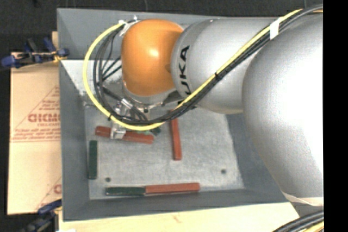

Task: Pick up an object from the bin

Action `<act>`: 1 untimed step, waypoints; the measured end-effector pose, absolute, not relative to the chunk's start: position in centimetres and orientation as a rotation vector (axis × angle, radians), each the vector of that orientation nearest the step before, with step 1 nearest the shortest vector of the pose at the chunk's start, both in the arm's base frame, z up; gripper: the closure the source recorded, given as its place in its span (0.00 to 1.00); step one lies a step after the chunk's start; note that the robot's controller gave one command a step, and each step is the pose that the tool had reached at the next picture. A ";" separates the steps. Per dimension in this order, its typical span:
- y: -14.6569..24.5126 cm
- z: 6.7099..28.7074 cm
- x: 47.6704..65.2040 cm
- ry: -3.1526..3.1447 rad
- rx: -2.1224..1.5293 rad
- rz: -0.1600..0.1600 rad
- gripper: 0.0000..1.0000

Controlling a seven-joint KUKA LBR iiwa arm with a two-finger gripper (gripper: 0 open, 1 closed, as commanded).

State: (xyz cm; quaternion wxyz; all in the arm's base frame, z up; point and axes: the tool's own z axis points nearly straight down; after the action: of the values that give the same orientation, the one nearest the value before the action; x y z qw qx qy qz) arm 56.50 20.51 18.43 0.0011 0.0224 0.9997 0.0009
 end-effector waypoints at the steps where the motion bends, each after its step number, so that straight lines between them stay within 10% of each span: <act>1: 20.5 18.4 56.5 3.139 0.071 0.003 1.00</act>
Offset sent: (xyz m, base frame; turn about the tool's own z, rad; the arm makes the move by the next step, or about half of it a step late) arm 0.0000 0.0000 0.0000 0.0000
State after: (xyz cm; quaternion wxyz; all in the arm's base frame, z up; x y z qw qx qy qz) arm 56.51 20.50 18.43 0.0011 0.0227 0.9997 0.0009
